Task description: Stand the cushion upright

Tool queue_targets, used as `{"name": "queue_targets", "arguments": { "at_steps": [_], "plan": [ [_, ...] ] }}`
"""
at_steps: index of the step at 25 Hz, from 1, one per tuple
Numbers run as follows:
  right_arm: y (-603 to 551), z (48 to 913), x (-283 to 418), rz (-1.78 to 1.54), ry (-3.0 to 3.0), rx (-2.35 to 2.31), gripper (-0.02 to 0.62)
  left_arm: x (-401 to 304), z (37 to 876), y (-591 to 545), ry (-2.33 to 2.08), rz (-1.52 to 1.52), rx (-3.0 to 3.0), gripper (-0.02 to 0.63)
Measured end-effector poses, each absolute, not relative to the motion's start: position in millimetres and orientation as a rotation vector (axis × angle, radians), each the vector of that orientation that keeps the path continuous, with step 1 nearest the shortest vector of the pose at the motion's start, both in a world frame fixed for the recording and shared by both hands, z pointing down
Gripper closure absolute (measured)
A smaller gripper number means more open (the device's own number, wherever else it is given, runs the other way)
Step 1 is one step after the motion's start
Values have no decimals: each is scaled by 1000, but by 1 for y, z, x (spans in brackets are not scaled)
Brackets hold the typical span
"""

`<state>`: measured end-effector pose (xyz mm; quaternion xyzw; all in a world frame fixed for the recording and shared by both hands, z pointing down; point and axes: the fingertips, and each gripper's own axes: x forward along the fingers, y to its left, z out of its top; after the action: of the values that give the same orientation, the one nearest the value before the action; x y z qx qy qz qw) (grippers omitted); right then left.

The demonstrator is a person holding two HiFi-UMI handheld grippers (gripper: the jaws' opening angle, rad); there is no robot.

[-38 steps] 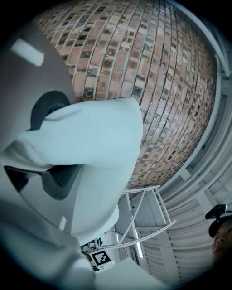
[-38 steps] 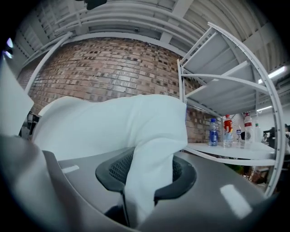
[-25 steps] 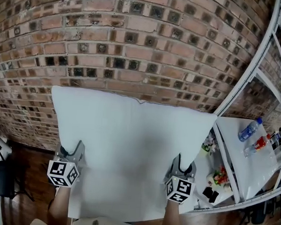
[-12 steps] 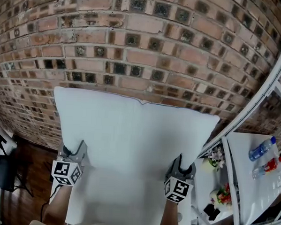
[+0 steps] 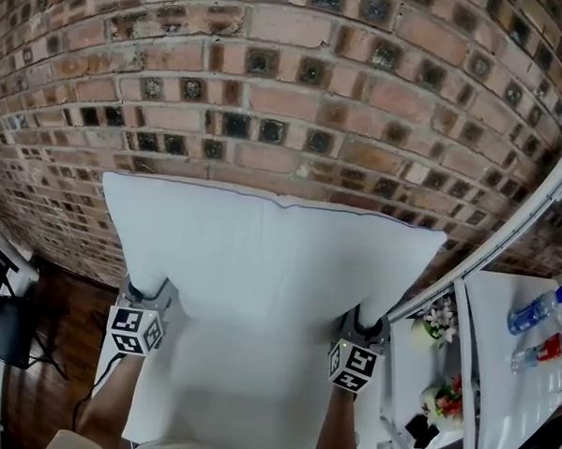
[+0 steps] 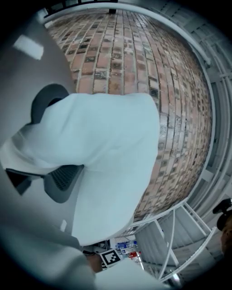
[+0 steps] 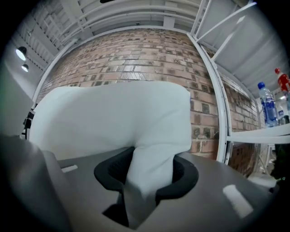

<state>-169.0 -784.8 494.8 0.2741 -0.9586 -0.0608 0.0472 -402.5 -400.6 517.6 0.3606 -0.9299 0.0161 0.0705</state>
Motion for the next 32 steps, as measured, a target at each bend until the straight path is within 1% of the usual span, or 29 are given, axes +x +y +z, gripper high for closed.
{"name": "queue_targets", "arguments": {
  "at_steps": [3,6,12,15,24,32],
  "plan": [
    [-791,514,-172,-109,-2853,825,408,-404,534,-403,-2709,125,1094,324],
    [-794,518,-169,-75,-2827,840,388,-404,535,-402,-2671,134,1110,301],
    [-797,522,-161,-24,-2793,850,350,-400,537,-396,-2646,139,1107,281],
    [-799,520,-145,-29,-2758,910,313,-399,538,-387,-2653,153,1061,244],
    [-773,501,-109,-14,-2744,976,305,-381,532,-370,-2619,159,1062,232],
    [-714,477,-103,-24,-2797,907,295,-353,517,-352,-2642,101,1132,232]
  ]
}}
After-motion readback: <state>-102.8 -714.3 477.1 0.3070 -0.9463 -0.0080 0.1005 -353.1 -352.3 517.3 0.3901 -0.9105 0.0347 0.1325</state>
